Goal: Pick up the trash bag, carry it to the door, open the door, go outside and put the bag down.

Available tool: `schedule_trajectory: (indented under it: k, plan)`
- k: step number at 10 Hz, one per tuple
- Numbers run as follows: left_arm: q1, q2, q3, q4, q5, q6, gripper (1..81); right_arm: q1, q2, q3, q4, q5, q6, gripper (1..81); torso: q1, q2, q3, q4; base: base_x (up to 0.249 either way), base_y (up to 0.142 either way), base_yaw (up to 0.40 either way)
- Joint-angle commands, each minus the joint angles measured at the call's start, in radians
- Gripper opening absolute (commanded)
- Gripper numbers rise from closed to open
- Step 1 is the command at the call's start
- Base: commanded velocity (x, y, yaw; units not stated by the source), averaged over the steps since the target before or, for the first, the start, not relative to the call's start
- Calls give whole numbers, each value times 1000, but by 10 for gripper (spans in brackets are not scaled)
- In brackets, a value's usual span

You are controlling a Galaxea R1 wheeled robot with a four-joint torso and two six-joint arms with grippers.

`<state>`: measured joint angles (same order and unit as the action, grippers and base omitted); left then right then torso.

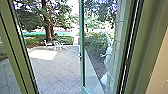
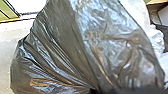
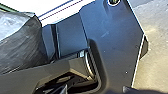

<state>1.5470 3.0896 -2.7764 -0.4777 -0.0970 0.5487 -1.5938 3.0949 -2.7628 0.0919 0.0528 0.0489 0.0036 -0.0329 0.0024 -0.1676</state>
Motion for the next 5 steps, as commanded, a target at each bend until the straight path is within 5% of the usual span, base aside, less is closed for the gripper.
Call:
schedule_trajectory:
  k: [1, 5]
  plan:
    - [-61, 5, 3, 7, 59, 5, 10, 56, 7, 5, 3, -53, -3, 811, 0, 0, 0, 0, 71, 0, 0]
    - [-61, 5, 3, 7, 59, 5, 10, 54, 7, 5, 3, -53, -3, 811, 0, 0, 0, 0, 82, 0, 0]
